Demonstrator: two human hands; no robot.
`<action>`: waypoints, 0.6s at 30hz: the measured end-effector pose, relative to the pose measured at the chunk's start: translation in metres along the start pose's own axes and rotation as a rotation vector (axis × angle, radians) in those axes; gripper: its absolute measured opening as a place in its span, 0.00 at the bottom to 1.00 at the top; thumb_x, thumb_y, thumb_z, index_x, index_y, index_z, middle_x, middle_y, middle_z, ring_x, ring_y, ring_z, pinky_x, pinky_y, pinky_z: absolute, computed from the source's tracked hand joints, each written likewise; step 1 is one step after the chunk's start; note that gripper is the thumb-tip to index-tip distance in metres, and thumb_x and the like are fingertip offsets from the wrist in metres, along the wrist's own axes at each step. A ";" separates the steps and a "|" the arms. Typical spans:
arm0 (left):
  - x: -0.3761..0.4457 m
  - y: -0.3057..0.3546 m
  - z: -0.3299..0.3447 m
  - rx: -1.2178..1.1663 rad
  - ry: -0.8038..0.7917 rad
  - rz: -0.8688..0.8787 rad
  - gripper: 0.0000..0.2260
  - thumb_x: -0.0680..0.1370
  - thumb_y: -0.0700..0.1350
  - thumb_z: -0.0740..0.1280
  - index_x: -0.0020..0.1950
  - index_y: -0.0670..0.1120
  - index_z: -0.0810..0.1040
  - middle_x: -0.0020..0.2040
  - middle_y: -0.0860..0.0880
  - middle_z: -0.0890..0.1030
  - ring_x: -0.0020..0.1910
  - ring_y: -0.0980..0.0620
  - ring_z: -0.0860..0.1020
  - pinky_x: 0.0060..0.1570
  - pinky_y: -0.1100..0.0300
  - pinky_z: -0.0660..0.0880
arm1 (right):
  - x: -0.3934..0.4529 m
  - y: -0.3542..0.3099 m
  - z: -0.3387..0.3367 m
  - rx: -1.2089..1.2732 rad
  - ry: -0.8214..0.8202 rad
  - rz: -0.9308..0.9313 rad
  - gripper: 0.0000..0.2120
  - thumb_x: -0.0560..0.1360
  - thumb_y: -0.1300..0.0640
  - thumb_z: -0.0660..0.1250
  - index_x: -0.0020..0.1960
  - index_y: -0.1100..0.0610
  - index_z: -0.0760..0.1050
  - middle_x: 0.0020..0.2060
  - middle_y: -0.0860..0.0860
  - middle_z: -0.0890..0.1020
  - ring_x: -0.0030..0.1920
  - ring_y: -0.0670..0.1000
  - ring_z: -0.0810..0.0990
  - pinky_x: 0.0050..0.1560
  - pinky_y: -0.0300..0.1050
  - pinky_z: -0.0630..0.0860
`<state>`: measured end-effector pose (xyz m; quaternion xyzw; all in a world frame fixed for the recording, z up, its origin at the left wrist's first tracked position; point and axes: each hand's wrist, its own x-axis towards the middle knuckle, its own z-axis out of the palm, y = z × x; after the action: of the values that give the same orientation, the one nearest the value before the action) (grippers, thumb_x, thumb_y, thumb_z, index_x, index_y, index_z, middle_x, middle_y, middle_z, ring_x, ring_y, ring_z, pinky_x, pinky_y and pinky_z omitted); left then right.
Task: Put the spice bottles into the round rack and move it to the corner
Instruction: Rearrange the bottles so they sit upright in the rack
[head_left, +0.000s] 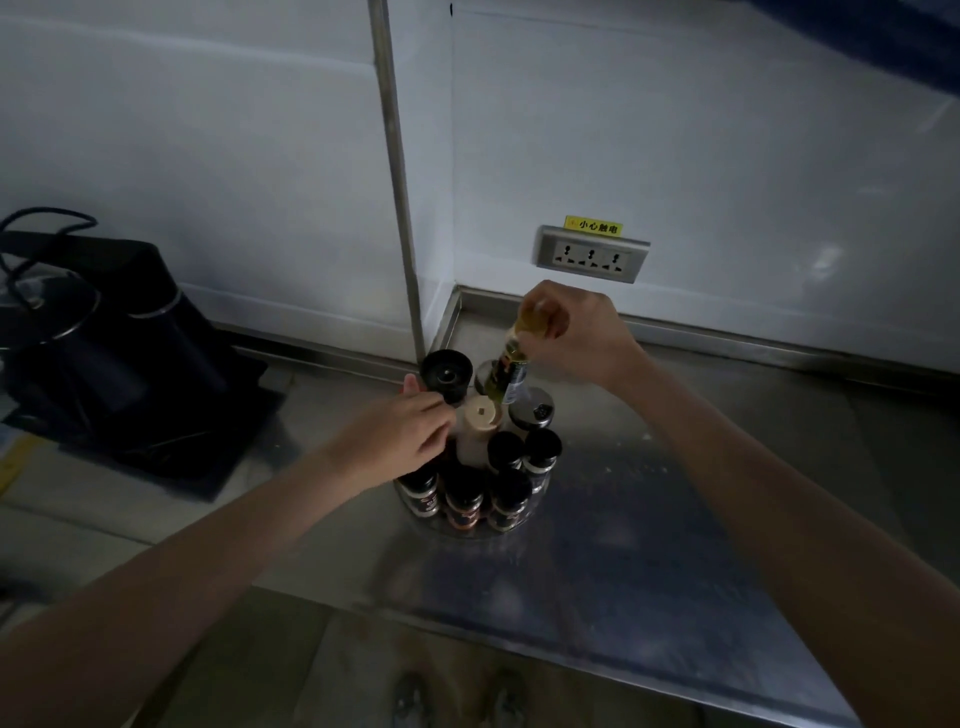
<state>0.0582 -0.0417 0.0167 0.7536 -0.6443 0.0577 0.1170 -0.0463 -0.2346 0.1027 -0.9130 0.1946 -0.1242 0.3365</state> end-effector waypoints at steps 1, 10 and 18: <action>-0.007 -0.003 -0.004 -0.021 -0.025 -0.005 0.04 0.71 0.44 0.66 0.40 0.46 0.80 0.37 0.50 0.83 0.32 0.51 0.81 0.32 0.62 0.76 | 0.002 -0.005 0.001 0.030 -0.024 -0.020 0.11 0.68 0.60 0.71 0.50 0.57 0.77 0.35 0.43 0.76 0.35 0.38 0.73 0.33 0.20 0.70; -0.028 -0.012 0.001 -0.124 -0.374 -0.187 0.19 0.72 0.56 0.67 0.59 0.49 0.74 0.59 0.53 0.78 0.51 0.52 0.79 0.45 0.62 0.72 | -0.007 -0.024 0.054 -0.240 -0.434 -0.149 0.14 0.70 0.56 0.71 0.54 0.59 0.78 0.46 0.53 0.83 0.46 0.52 0.80 0.50 0.45 0.78; -0.023 -0.010 0.007 -0.240 -0.397 -0.286 0.19 0.70 0.49 0.71 0.59 0.47 0.74 0.56 0.47 0.80 0.51 0.48 0.79 0.47 0.60 0.72 | -0.021 -0.020 0.093 -0.528 -0.494 -0.338 0.11 0.76 0.57 0.58 0.55 0.54 0.74 0.49 0.54 0.79 0.49 0.57 0.78 0.51 0.51 0.76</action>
<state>0.0640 -0.0199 0.0034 0.8141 -0.5439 -0.1852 0.0837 -0.0268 -0.1590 0.0446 -0.9896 -0.0202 0.1000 0.1016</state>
